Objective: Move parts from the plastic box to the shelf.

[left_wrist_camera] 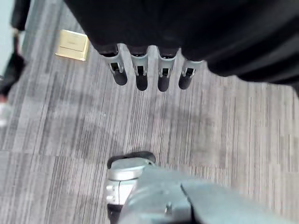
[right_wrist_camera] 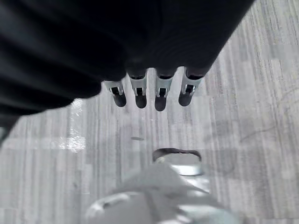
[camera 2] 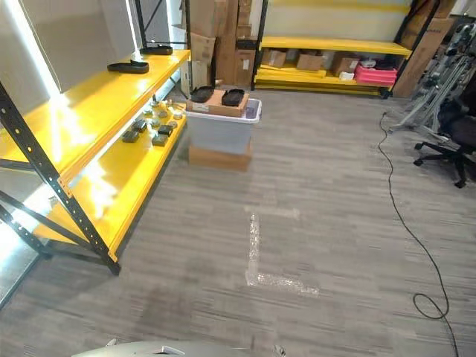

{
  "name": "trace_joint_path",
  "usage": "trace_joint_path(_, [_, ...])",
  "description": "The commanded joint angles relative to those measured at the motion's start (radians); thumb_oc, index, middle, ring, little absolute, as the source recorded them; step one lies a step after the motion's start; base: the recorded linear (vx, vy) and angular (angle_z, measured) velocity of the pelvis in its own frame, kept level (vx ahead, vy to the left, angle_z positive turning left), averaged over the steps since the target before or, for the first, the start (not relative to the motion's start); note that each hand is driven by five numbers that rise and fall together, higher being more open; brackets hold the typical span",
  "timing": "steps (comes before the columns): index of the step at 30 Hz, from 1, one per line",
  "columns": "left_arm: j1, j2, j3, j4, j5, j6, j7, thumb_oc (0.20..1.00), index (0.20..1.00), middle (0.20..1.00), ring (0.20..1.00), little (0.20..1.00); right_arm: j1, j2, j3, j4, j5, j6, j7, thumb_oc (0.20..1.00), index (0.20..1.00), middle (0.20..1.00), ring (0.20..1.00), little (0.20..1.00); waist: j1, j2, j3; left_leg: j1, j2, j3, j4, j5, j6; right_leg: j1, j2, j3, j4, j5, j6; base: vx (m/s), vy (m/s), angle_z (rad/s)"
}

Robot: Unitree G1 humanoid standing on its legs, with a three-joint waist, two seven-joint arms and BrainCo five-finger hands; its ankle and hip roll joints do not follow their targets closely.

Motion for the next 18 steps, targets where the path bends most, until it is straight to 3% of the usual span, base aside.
trace_joint_path(1, [-0.085,0.024,0.021,0.069,-0.016,-0.032,-0.007,1.0,1.0,1.0,1.0,1.0,-0.101,-0.069,-0.031,0.082,0.024,-0.023,0.007,1.0,1.0,1.0,1.0,1.0,0.005,0.007,0.034,0.082,0.061,-0.103,-0.131,0.008,-0.079,0.187,-0.079,-0.004,-0.269,0.088,0.105,0.0,0.0,0.0])
trace_joint_path(6, [-0.09,0.034,0.038,0.071,-0.022,-0.028,0.005,1.0,1.0,1.0,1.0,1.0,-0.087,-0.058,-0.026,0.109,0.019,-0.006,0.037,1.0,1.0,1.0,1.0,1.0,0.01,0.004,0.027,0.085,0.059,-0.108,-0.135,0.008,-0.081,0.199,-0.082,-0.015,-0.277,0.089,0.107,0.01,0.001,0.12])
trace_joint_path(13, [-0.095,0.004,-0.02,0.064,0.037,-0.032,0.016,1.0,1.0,1.0,1.0,1.0,-0.082,-0.041,-0.021,0.103,-0.007,-0.007,0.012,1.0,1.0,1.0,1.0,1.0,-0.004,0.005,0.025,0.092,0.054,-0.104,-0.135,0.002,-0.076,0.203,-0.088,-0.009,-0.283,0.095,0.112,0.0,0.028,0.03])
trace_joint_path(18, [-0.097,-0.017,-0.019,0.053,0.003,-0.037,0.024,1.0,1.0,1.0,1.0,1.0,-0.094,-0.033,-0.019,0.103,-0.004,-0.005,-0.001,1.0,1.0,1.0,1.0,1.0,-0.006,0.001,0.033,0.082,0.043,-0.096,-0.124,-0.007,-0.064,0.182,-0.104,0.004,-0.269,0.106,0.123,-0.02,0.066,-0.03])
